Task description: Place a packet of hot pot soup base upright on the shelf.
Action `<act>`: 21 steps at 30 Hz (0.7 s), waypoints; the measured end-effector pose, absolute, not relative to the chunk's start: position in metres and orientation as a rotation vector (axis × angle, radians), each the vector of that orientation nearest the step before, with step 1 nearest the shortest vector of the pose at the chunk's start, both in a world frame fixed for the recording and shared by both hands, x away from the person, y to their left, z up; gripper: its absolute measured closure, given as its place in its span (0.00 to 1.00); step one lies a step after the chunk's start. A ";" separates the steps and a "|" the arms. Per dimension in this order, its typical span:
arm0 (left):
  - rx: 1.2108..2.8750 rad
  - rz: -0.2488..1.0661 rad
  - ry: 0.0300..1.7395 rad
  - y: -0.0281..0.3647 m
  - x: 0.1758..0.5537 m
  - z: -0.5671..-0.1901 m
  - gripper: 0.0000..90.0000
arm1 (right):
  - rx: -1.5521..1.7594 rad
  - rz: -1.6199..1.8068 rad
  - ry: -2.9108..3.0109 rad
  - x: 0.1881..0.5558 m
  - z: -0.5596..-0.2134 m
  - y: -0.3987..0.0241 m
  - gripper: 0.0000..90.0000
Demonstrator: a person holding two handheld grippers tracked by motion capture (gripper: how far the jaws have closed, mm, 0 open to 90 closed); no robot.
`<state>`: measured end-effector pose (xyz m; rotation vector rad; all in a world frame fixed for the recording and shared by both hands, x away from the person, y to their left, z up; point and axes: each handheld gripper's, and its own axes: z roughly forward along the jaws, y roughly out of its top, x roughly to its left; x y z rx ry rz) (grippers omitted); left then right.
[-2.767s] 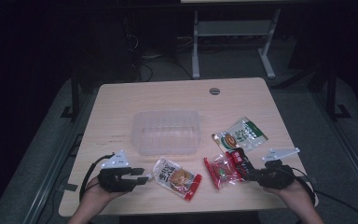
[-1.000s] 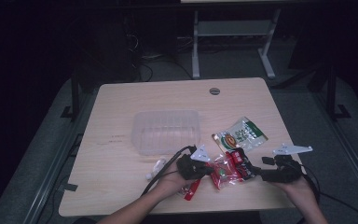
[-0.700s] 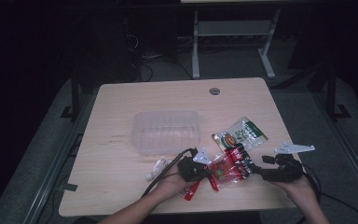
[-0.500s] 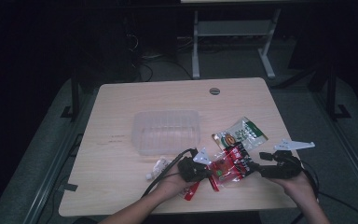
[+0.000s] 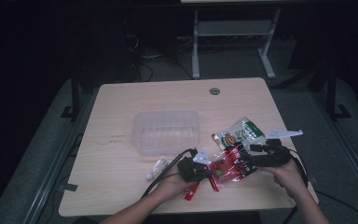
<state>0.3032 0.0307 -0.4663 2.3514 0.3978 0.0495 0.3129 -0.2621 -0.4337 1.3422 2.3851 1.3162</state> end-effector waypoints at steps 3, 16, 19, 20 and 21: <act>2.356 0.061 0.396 0.030 0.302 -0.466 1.00 | 1.361 1.322 2.420 0.313 -0.439 -0.262 0.37; 2.355 0.037 0.413 0.031 0.303 -0.466 1.00 | 1.383 1.350 2.522 0.313 -0.451 -0.256 0.56; 2.360 0.037 0.405 0.031 0.303 -0.466 1.00 | 1.359 1.368 2.528 0.311 -0.449 -0.256 0.69; 2.360 0.036 0.404 0.032 0.304 -0.466 1.00 | 1.345 1.374 2.535 0.310 -0.448 -0.256 0.73; 2.361 0.037 0.401 0.032 0.304 -0.466 1.00 | 1.329 1.377 2.537 0.310 -0.447 -0.256 0.76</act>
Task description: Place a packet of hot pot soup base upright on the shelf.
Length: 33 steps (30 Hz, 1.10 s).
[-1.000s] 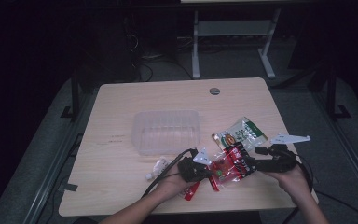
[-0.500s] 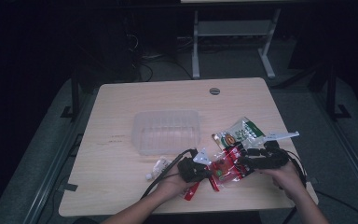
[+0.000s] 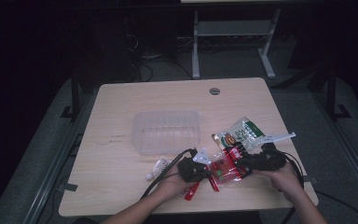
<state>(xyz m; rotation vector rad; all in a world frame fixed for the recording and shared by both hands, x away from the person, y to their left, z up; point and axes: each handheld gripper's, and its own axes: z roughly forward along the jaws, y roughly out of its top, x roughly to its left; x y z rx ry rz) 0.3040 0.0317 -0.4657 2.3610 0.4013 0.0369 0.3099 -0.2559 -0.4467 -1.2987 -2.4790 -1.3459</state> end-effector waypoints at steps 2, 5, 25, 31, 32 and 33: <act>2.360 0.035 0.402 0.032 0.304 -0.466 1.00 | -1.280 -1.363 -2.472 0.309 -0.444 -0.256 0.81; 2.357 0.030 0.406 0.032 0.304 -0.466 1.00 | -1.241 -1.380 -2.478 0.309 -0.442 -0.255 0.87; 2.342 0.011 0.416 0.032 0.303 -0.467 1.00 | -1.098 -1.458 -2.438 0.303 -0.432 -0.251 1.00; 2.341 0.001 0.420 0.031 0.304 -0.467 1.00 | -1.018 -1.561 -2.382 0.299 -0.424 -0.249 1.00; 2.343 -0.003 0.420 0.032 0.304 -0.466 1.00 | -1.013 -1.575 -2.382 0.298 -0.423 -0.248 1.00; 2.347 -0.010 0.423 0.032 0.306 -0.466 1.00 | -1.012 -1.577 -2.375 0.297 -0.422 -0.248 1.00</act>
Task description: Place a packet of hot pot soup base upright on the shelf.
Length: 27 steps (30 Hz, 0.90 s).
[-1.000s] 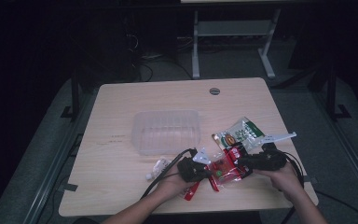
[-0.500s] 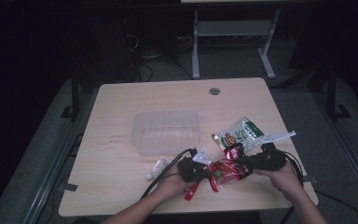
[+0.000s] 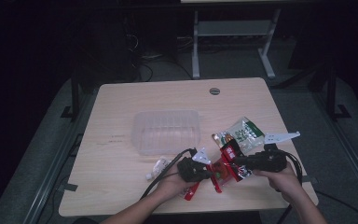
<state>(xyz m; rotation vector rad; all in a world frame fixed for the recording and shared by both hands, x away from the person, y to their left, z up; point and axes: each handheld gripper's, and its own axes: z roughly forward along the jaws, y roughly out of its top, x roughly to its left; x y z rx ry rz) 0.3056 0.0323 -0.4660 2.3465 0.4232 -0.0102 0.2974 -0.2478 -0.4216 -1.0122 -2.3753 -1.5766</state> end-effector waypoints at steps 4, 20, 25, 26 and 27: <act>2.346 -0.010 0.436 0.035 0.308 -0.464 0.99 | -0.994 -1.626 -2.351 0.294 -0.415 -0.247 1.00; 2.319 -0.112 0.445 0.073 0.306 -0.437 0.73 | -1.073 -1.754 -2.318 0.294 -0.398 -0.258 1.00; 2.287 -0.108 0.470 0.094 0.304 -0.427 0.64 | -1.078 -1.742 -2.359 0.295 -0.394 -0.256 1.00; 2.288 -0.097 0.465 0.100 0.304 -0.425 0.63 | -1.079 -1.740 -2.364 0.294 -0.393 -0.256 1.00; 2.277 -0.091 0.475 0.107 0.304 -0.423 0.62 | -1.076 -1.740 -2.373 0.294 -0.392 -0.256 1.00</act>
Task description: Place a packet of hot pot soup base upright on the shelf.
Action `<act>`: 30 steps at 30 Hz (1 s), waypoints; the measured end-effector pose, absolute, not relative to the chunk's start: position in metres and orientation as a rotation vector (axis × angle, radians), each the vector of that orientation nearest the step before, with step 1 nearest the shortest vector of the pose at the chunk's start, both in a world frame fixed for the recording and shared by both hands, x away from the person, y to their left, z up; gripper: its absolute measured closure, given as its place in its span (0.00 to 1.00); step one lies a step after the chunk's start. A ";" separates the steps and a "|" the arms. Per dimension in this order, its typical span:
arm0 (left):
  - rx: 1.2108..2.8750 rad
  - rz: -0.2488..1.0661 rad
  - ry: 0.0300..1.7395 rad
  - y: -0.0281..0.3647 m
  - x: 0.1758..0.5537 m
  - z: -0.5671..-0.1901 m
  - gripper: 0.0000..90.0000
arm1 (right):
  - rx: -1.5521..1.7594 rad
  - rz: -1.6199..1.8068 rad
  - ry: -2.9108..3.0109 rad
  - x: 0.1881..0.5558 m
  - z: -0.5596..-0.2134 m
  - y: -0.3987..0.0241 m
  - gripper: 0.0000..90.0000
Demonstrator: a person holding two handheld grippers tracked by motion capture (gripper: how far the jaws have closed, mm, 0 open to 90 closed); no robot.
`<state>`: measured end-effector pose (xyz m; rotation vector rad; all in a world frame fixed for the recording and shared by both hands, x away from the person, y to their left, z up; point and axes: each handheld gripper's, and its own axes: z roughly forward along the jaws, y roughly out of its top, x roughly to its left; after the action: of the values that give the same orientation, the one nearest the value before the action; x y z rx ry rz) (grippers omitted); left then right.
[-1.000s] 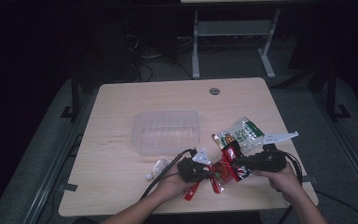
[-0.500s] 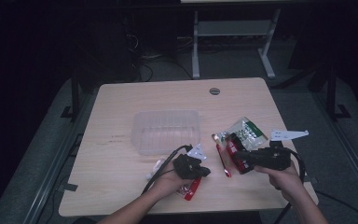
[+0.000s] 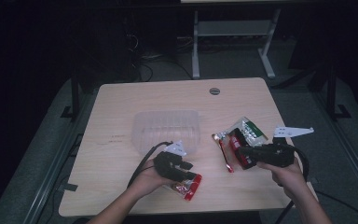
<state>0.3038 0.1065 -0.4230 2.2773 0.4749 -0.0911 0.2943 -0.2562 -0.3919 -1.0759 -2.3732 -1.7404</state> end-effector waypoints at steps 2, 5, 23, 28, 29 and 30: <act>2.271 -0.078 0.493 0.118 0.302 -0.421 0.59 | -1.089 -1.742 -2.377 0.295 -0.389 -0.257 1.00; 2.265 -0.044 0.531 0.137 0.298 -0.420 0.54 | -1.085 -1.752 -2.385 0.297 -0.384 -0.257 1.00; 2.215 0.069 0.787 0.238 0.260 -0.428 0.41 | -1.056 -1.802 -2.385 0.328 -0.358 -0.243 1.00; 2.204 0.092 0.820 0.250 0.252 -0.430 0.39 | -1.031 -1.814 -2.384 0.340 -0.350 -0.235 1.00; 2.198 0.096 0.828 0.251 0.252 -0.430 0.39 | -1.025 -1.820 -2.384 0.342 -0.348 -0.234 1.00; 2.193 0.101 0.833 0.253 0.251 -0.430 0.39 | -1.022 -1.827 -2.384 0.344 -0.346 -0.232 1.00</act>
<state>0.2514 0.2529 -0.4303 2.1935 0.8334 0.1011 0.3441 -0.2323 -0.3462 -1.0218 -2.3845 -1.8268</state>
